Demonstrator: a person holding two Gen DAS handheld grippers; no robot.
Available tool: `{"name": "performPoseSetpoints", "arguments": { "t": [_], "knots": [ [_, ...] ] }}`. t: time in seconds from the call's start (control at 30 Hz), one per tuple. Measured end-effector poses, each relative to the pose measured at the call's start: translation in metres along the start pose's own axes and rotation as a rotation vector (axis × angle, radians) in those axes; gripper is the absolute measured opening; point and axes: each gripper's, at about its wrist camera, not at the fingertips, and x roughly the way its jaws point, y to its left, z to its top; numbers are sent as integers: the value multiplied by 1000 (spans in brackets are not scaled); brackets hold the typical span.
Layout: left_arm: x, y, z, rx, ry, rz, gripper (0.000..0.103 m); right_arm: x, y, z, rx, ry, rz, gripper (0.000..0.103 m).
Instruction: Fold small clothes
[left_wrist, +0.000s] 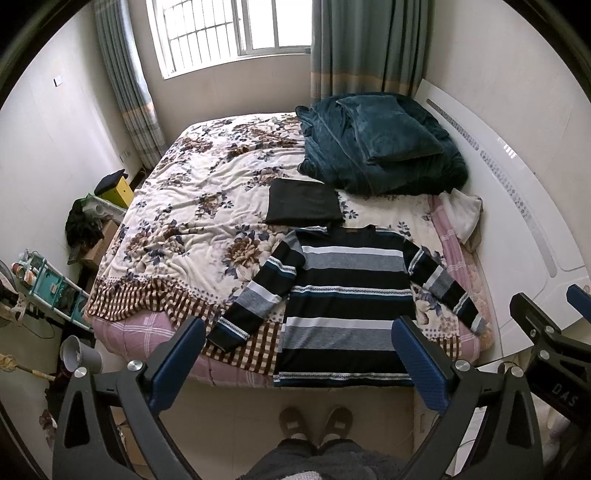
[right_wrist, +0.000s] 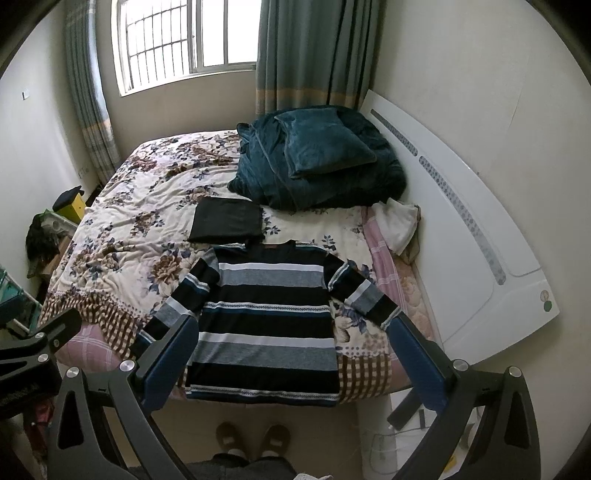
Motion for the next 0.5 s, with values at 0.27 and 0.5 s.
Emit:
{"name": "performPoseSetpoints", "arguments": {
  "t": [0.27, 0.5],
  "knots": [
    [0, 0, 0, -1, -6, -1, 103, -2, 2, -2, 3, -4, -2, 103],
    [0, -1, 4, -1, -11, -2, 103, -4, 2, -2, -1, -11, 0, 103]
  ]
}}
